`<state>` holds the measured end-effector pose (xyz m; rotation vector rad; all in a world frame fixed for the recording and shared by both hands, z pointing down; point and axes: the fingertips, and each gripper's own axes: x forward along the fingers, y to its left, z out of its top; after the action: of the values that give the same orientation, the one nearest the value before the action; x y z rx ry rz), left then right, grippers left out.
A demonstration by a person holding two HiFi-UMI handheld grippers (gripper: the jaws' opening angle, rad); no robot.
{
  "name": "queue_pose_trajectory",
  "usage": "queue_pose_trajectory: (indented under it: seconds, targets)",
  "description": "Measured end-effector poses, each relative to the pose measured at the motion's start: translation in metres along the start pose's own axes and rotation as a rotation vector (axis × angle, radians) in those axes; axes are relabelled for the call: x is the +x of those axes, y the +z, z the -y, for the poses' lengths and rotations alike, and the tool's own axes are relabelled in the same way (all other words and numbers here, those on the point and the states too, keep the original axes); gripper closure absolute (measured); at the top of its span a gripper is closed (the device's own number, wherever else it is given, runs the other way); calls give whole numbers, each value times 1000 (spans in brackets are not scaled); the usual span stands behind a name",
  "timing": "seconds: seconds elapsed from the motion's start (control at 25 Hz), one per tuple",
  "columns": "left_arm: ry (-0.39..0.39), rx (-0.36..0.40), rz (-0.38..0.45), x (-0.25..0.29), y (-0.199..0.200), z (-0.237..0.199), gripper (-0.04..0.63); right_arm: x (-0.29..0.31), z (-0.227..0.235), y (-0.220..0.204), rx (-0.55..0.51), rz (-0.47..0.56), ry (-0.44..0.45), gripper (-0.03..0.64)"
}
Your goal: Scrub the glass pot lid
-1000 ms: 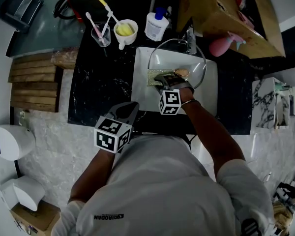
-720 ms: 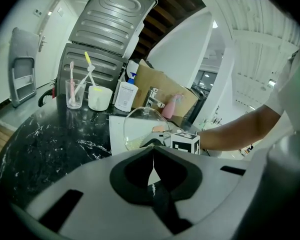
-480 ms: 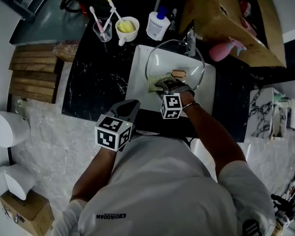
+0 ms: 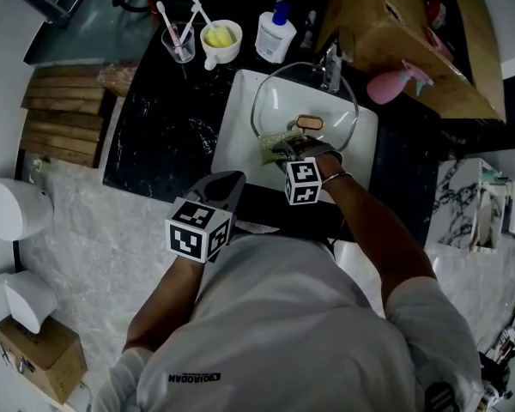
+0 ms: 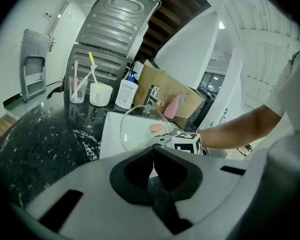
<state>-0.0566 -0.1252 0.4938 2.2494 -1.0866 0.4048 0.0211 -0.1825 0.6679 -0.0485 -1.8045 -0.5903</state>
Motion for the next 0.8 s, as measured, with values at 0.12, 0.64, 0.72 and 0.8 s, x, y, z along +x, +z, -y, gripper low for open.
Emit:
queue_pose_trajectory:
  seconds: [0.12,0.64,0.72,0.8]
  targets:
    - [14,-6,-2,-1,-4,3,580,-2,-11,-5,3,9,50,511]
    - [20,-8,-4,15,-5,26,580,-12,-33,-25,-8,31,127,511]
    - [13,-7,-6,19,-4,31,580,-15,-37,-30,8,36,134,511]
    - [7,-6,-10,24,-4,35,580,-16,-41,-34,26,40,145,511]
